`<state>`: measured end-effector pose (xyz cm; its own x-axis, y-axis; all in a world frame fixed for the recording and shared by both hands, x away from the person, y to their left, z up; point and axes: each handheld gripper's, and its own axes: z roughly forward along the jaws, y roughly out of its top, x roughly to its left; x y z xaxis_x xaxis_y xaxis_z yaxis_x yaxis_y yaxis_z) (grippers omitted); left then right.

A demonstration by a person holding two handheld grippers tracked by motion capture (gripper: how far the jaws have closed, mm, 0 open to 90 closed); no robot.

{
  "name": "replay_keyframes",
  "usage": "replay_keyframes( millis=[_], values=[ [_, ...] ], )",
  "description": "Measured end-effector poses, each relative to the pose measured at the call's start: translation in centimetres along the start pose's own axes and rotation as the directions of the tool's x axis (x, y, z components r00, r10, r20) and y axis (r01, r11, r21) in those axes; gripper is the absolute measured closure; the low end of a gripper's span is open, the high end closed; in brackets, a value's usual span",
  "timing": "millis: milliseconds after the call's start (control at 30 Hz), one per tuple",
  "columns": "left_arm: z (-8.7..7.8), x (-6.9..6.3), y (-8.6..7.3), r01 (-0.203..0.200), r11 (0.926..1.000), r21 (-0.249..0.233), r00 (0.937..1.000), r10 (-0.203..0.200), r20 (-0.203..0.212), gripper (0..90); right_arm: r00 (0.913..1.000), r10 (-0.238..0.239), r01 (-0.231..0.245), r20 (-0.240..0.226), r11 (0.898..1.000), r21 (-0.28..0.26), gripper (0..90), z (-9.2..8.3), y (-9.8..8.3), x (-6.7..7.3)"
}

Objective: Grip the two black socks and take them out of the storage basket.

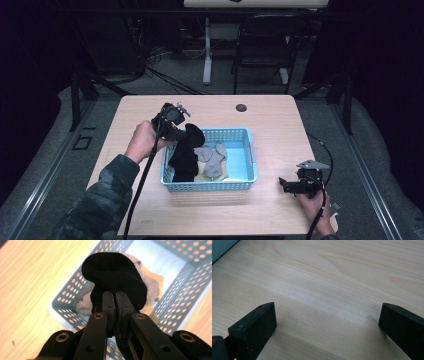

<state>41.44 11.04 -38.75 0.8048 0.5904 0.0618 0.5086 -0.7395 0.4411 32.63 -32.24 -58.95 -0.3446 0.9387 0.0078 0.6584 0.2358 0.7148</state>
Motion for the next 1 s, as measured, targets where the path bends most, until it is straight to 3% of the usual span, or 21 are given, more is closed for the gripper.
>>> replay_keyframes(
  millis=[567,733,1000],
  values=[
    [-5.1,0.5,3.2,-0.041,0.9991,0.009,0.9991,0.041,-0.004,87.2,1.0,0.001,-0.001,0.003,1.0,-0.002,1.0,0.0,0.0,0.0],
    [-7.2,0.7,4.1,-0.048,0.9982,0.036,0.9983,0.049,-0.03,87.2,1.0,0.001,-0.001,0.003,1.0,-0.001,1.0,0.0,0.0,0.0],
    [-10.4,1.0,4.7,-0.056,0.998,0.029,0.9951,0.058,-0.079,87.1,1.0,0.001,-0.001,0.003,1.0,-0.001,1.0,0.0,0.0,0.0]
  ],
)
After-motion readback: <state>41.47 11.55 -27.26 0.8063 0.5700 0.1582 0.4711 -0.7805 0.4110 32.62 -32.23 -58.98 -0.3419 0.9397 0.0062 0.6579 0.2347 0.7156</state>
